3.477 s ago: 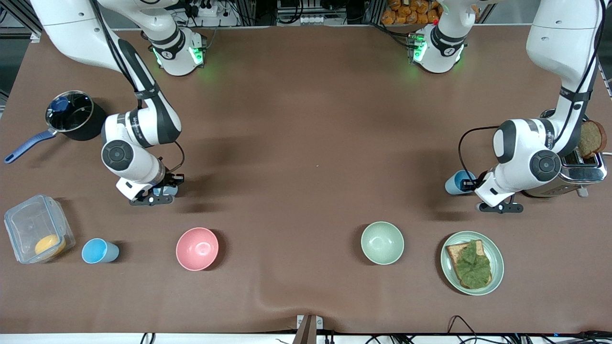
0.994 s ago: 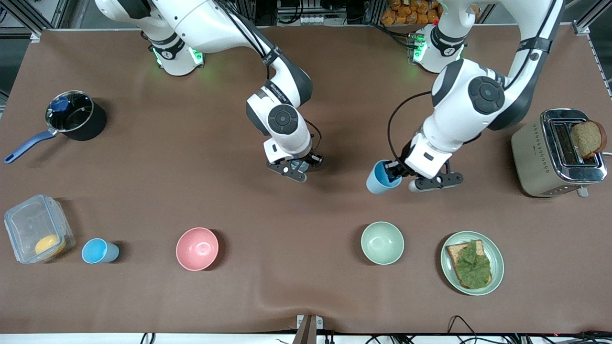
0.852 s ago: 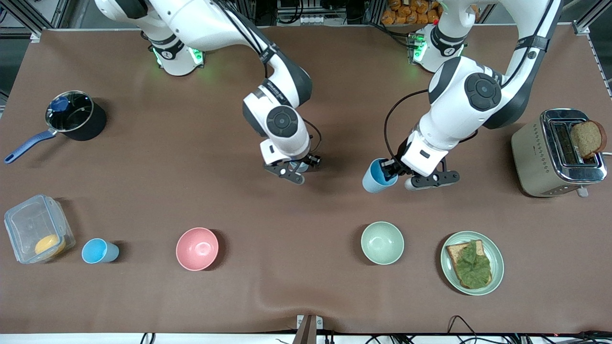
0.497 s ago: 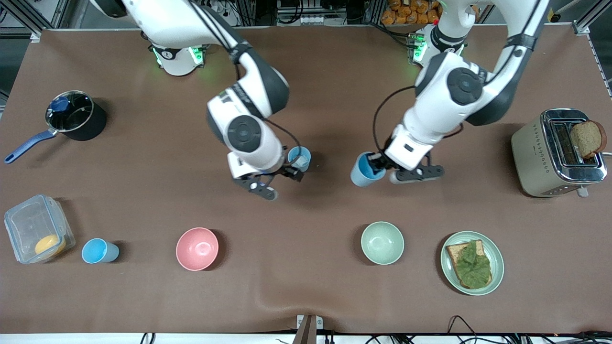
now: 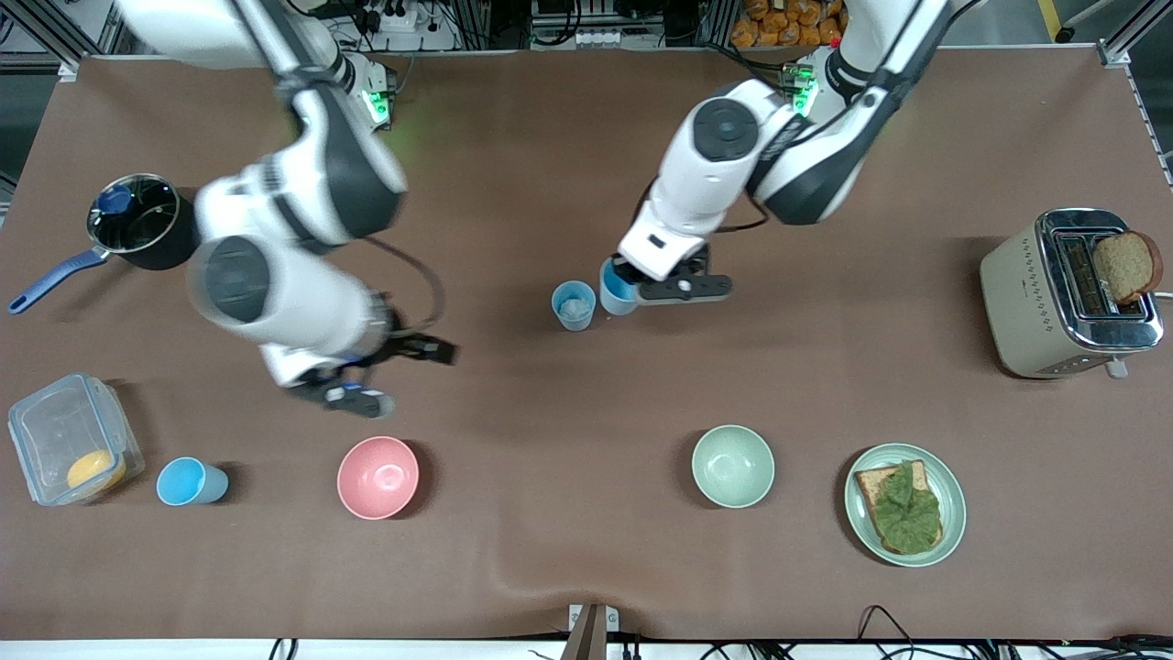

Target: Stack blue cups with both arms

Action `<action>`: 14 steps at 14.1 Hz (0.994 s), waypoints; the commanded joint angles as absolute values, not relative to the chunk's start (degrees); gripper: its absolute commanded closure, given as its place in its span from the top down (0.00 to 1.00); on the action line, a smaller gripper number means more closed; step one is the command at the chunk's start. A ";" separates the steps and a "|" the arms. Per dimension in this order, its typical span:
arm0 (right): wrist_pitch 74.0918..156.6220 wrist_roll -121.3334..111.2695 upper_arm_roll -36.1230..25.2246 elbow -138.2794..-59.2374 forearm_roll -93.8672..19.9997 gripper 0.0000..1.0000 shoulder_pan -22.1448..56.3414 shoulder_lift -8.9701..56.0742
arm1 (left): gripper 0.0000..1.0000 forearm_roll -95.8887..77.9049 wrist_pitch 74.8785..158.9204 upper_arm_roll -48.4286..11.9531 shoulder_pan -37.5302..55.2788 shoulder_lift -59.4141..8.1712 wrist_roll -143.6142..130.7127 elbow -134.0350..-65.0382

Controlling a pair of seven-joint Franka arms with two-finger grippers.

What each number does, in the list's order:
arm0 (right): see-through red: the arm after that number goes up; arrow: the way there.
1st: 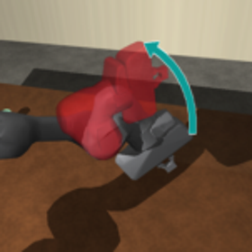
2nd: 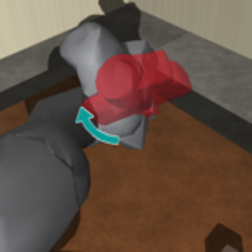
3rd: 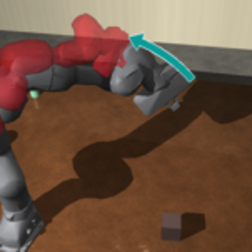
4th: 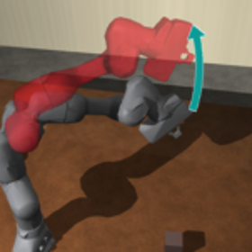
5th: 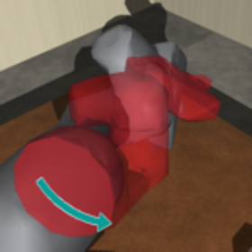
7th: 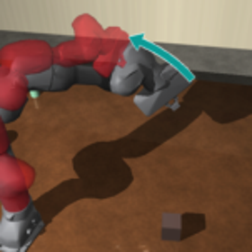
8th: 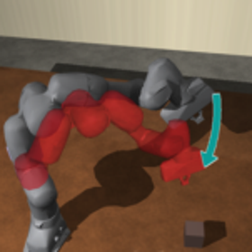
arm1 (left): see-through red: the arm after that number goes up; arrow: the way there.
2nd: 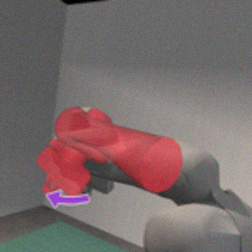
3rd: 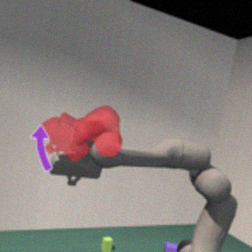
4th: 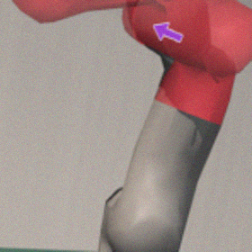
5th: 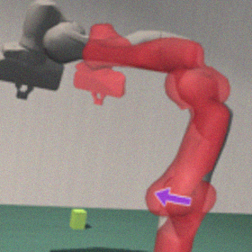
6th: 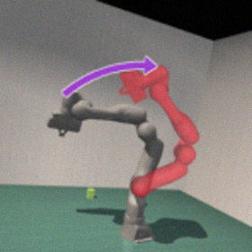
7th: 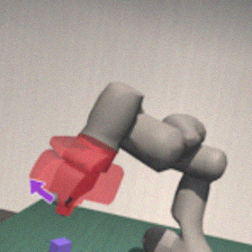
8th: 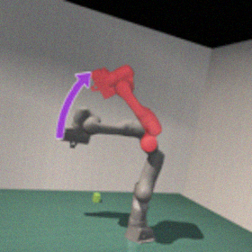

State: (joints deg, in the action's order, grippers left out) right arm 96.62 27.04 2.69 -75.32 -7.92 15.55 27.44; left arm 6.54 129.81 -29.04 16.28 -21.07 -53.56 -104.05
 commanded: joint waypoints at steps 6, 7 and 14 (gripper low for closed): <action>86.59 1.06 3.43 -77.08 -6.95 1.00 1.06 19.96 | 0.00 14.59 129.20 -28.39 22.41 -30.05 -62.66 -97.03; 84.22 0.45 3.51 -77.08 -5.20 1.00 0.88 18.56 | 0.00 14.50 129.20 -28.39 22.76 -30.49 -62.67 -96.94; 81.18 -5.88 3.52 -85.66 -0.09 1.00 -0.70 9.69 | 0.00 14.50 129.29 -28.30 23.47 -31.90 -62.67 -96.94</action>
State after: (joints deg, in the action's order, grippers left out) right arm 76.79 -3.83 2.79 -77.95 -0.83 0.97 13.46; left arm 12.70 129.87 -28.66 22.73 -30.96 -60.80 -98.50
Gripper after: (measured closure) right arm 0.000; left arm 0.925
